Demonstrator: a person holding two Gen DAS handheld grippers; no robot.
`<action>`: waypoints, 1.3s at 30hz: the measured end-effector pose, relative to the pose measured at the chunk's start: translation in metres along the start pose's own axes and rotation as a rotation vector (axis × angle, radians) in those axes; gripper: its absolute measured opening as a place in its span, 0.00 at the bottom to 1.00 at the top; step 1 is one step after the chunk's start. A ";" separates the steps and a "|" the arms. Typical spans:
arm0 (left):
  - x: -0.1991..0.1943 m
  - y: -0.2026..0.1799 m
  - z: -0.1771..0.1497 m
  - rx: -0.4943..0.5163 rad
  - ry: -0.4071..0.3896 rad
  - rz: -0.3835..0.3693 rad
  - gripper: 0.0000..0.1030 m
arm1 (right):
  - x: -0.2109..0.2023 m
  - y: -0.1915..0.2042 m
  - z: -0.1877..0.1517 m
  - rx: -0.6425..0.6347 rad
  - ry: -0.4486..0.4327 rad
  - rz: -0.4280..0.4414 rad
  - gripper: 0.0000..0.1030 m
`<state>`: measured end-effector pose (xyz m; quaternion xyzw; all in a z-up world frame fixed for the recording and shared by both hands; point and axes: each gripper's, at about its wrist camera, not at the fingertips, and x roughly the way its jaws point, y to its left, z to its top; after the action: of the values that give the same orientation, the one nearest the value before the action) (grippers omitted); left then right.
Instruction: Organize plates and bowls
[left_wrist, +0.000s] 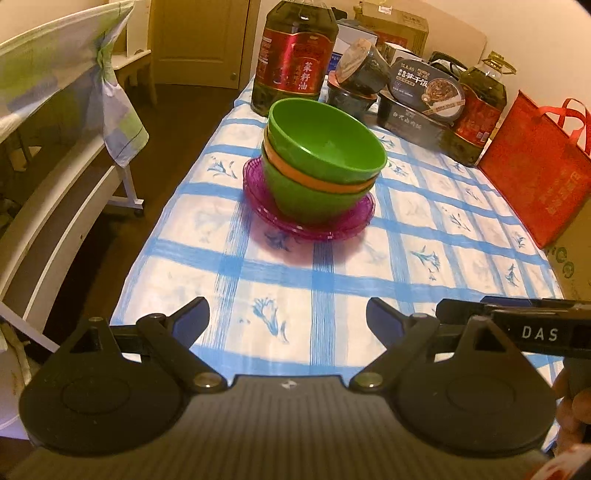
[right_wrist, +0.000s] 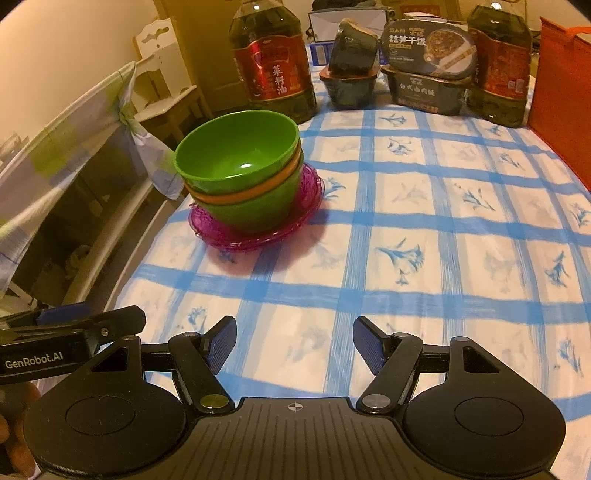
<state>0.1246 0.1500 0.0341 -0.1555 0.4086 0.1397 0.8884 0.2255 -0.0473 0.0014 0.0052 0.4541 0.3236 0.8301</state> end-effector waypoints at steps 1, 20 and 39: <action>-0.001 0.001 -0.002 -0.009 0.003 -0.003 0.88 | -0.002 0.001 -0.003 -0.002 -0.001 0.000 0.68; -0.045 -0.005 -0.035 -0.024 -0.024 0.003 0.88 | -0.049 0.007 -0.040 -0.009 -0.073 -0.018 0.68; -0.078 -0.029 -0.070 0.040 -0.023 0.021 0.89 | -0.094 0.005 -0.085 -0.005 -0.094 -0.024 0.68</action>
<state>0.0386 0.0870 0.0556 -0.1317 0.4026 0.1426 0.8946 0.1232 -0.1181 0.0237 0.0128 0.4139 0.3141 0.8543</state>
